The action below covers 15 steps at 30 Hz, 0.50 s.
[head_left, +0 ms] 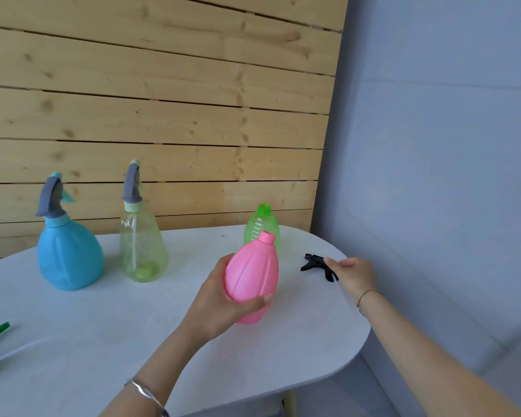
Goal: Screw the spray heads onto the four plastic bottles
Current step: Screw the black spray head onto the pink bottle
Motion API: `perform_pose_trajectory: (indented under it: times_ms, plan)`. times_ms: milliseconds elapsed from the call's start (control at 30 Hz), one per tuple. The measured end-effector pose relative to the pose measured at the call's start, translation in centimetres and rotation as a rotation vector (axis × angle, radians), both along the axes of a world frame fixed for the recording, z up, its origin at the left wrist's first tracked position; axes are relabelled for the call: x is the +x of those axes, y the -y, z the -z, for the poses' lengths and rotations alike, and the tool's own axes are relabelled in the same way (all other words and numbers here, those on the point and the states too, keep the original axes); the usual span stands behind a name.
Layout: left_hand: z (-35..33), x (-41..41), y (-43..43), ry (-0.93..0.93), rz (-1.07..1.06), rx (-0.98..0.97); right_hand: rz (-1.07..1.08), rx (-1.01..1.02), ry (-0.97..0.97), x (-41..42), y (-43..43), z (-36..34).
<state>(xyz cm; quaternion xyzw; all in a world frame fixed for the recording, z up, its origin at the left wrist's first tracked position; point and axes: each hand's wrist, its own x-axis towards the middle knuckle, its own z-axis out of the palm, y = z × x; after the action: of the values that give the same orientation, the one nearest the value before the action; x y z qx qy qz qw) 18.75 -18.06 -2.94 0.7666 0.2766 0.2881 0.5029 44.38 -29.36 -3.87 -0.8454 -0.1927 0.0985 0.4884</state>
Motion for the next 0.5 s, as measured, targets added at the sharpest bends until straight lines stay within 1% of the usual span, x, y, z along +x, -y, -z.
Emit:
perform_pose_trajectory:
  times_ms: [67, 133, 200, 300, 367, 500]
  plan:
    - [0.1, 0.1, 0.0, -0.006, 0.004, -0.004, 0.004, -0.089, 0.023, 0.0, -0.2, 0.4]
    - [0.1, 0.2, 0.0, -0.014, 0.007, 0.0, 0.022, -0.148, -0.006, 0.0, -0.2, 0.9]
    - [0.1, 0.2, -0.2, -0.013, 0.006, -0.002, 0.047, -0.157, -0.025, -0.1, -0.3, 1.3]
    - [0.0, 0.0, -0.2, -0.004, 0.001, -0.005, 0.062, -0.146, 0.005, -0.5, -0.4, 1.6]
    - [-0.1, -0.2, -0.2, 0.003, 0.0, 0.0, 0.075, -0.071, -0.006, -1.0, -0.3, 1.4]
    - [-0.4, -0.8, -0.2, 0.028, -0.002, -0.005, 0.063, 0.24, -0.056, -3.2, -0.6, -1.1]
